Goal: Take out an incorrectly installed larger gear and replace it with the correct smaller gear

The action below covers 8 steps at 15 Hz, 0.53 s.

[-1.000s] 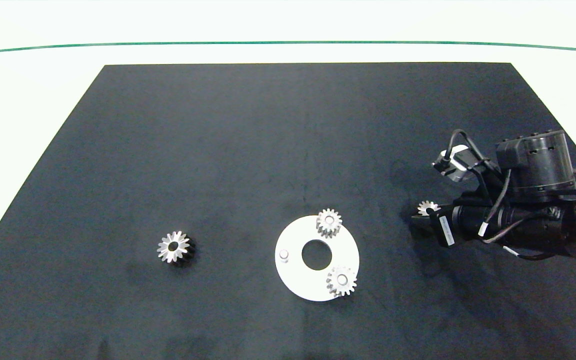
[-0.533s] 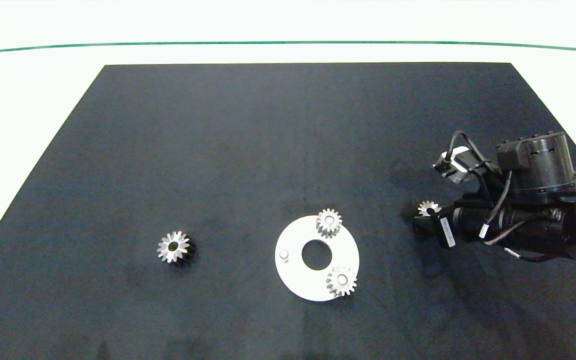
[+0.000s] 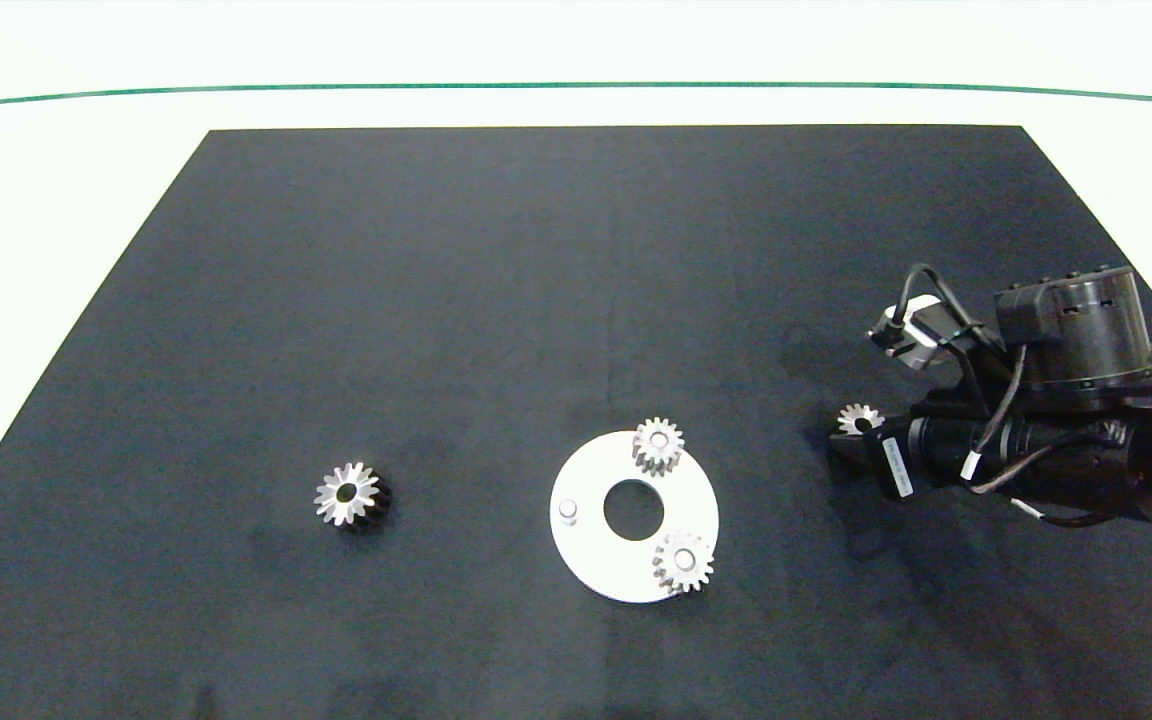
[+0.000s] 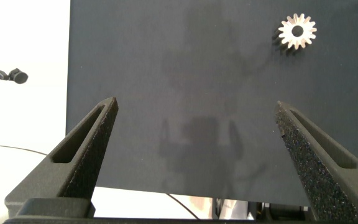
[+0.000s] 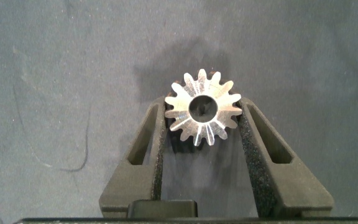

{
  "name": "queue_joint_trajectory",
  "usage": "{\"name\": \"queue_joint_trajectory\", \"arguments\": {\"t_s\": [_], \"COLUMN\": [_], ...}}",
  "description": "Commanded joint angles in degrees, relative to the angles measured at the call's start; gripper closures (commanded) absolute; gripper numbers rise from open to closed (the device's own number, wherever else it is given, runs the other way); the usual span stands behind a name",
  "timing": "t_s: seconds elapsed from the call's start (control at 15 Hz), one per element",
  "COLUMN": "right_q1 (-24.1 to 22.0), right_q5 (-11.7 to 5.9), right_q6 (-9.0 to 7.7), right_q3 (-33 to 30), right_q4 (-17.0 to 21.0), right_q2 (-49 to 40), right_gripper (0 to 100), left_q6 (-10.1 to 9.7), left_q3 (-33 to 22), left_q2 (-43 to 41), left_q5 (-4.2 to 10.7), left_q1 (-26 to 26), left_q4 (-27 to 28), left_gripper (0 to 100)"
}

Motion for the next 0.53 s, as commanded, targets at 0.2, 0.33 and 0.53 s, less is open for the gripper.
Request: {"name": "queue_joint_trajectory", "arguments": {"t_s": [0.2, 0.33, 0.53], "right_q1": [0.19, 0.54, 2.56], "right_q5": [-0.01, -0.1, -0.1], "right_q6": [0.0, -0.44, -0.44], "right_q3": [0.68, 0.68, 0.68], "right_q4": [0.04, 1.01, 4.7], "right_q2": [-3.89, -7.32, -11.8], "right_gripper": [81, 81, 81], "left_q6": [0.0, 0.0, 0.0], "left_q3": [0.53, 2.29, 3.34], "left_q2": [-0.45, -1.68, -4.58], "left_q5": [0.05, 0.05, 0.05], "left_q1": [-0.01, 0.08, -0.01], "left_q4": [0.2, 0.11, 0.11], "left_gripper": [0, 0, 0]}}
